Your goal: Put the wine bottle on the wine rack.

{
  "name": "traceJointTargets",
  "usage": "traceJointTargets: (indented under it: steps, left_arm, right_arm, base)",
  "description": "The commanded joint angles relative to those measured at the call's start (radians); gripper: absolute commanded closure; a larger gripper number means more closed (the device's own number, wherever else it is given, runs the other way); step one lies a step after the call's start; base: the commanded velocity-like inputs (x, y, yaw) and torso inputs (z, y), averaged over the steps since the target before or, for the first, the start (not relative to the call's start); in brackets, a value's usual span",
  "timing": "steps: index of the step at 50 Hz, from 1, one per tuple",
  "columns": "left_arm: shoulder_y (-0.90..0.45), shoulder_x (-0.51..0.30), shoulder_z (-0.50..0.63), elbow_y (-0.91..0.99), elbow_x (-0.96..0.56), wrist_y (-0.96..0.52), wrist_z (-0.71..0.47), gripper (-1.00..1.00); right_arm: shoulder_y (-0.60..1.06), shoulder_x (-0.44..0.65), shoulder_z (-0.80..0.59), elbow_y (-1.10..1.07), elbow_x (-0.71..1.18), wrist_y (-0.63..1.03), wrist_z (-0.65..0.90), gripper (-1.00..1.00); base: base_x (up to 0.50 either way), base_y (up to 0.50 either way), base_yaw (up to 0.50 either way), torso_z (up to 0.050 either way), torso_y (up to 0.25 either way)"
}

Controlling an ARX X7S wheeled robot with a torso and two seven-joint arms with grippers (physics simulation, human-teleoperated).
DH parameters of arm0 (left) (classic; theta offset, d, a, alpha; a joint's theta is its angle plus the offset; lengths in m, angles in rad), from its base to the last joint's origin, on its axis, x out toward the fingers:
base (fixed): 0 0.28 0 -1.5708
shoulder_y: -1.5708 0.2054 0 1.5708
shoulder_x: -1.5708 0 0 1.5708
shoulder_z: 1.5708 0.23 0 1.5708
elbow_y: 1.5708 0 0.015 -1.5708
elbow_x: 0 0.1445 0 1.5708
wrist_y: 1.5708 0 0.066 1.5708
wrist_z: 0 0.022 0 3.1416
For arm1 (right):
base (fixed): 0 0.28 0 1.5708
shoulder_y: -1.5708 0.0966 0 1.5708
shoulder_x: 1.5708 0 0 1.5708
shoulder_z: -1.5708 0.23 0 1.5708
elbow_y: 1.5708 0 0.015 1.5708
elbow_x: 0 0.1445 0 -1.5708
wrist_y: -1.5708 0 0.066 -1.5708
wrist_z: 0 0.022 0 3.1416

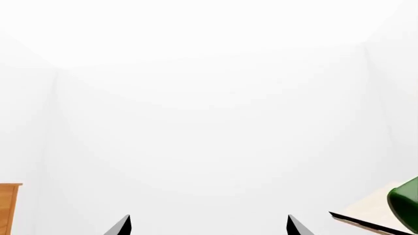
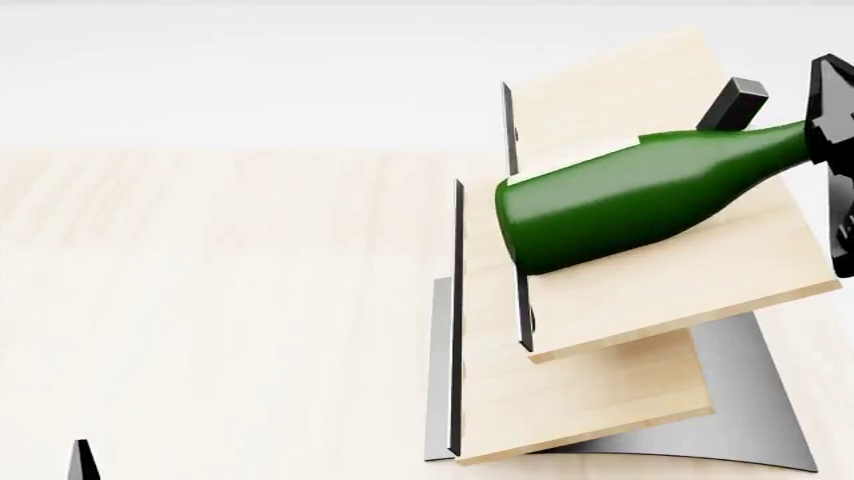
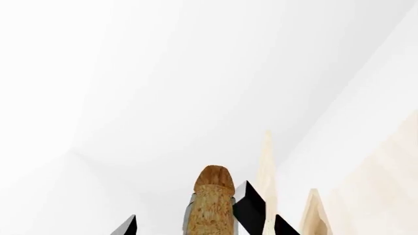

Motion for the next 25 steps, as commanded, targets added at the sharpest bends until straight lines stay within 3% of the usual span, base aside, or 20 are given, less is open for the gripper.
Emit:
traceJointTargets:
  steps: [1, 25]
  left_arm:
    - [-0.002, -0.001, 0.002, 0.003, 0.000, -0.004, -0.001, -1.00]
    - [-0.004, -0.004, 0.007, -0.003, 0.001, 0.000, -0.005, -1.00]
  right_arm:
    - [-0.008, 0.006, 0.008, -0.011, 0.003, -0.004, 0.004, -1.00]
    - [-0.150, 0.087, 0.121, -0.094, 0.057, -0.088, -0.003, -1.00]
  base:
    - [0.00, 0.00, 0.00, 0.000, 0.000]
    - [0.00, 0.00, 0.00, 0.000, 0.000]
